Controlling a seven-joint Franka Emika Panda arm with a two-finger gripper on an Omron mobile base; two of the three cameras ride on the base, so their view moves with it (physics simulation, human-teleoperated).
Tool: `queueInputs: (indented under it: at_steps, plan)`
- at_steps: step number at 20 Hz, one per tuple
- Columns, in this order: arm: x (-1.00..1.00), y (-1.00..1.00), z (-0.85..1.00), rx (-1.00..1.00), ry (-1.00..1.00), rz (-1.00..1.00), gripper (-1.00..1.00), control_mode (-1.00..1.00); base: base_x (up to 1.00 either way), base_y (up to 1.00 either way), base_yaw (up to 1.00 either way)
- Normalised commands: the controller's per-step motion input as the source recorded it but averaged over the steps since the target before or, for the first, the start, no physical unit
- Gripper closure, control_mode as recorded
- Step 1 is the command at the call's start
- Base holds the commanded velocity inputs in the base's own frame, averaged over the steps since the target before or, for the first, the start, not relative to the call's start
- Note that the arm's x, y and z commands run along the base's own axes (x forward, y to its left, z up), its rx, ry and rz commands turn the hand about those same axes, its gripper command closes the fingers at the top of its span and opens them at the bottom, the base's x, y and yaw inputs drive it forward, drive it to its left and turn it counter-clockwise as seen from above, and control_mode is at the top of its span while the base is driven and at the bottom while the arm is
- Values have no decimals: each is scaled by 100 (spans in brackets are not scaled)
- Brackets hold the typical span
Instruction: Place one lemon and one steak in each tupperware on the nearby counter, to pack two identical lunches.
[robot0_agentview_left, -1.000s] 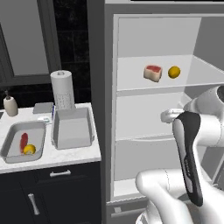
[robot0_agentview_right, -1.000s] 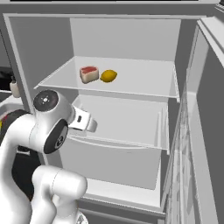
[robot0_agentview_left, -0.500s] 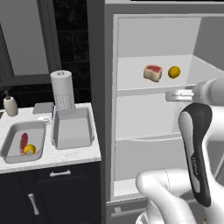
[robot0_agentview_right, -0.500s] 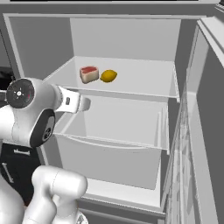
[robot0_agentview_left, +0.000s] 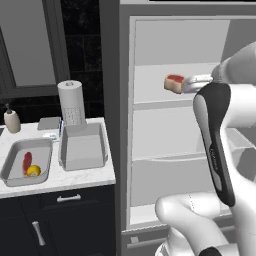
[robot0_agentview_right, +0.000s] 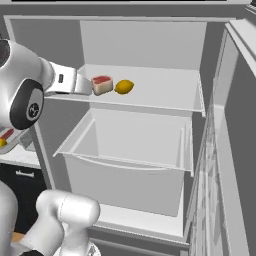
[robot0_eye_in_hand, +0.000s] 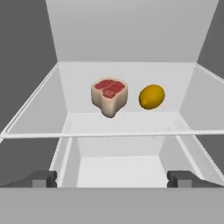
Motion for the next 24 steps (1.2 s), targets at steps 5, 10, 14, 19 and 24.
queueInputs:
  at_steps: [5, 10, 14, 19, 24]
  plan:
    - [46, 0, 0, 0, 1, 0, -100, -100, 0, 0, 0]
    - [80, 0, -30, -3, 0, 0, -100, -100, 0, 0, 0]
    - [97, 0, -26, 0, 3, 0, -100, -100, 0, 0, 0]
    - [98, 0, -20, 0, 15, 0, -100, -100, 0, 0, 0]
    - [90, -2, -29, 0, 15, 0, -100, -100, 0, 0, 0]
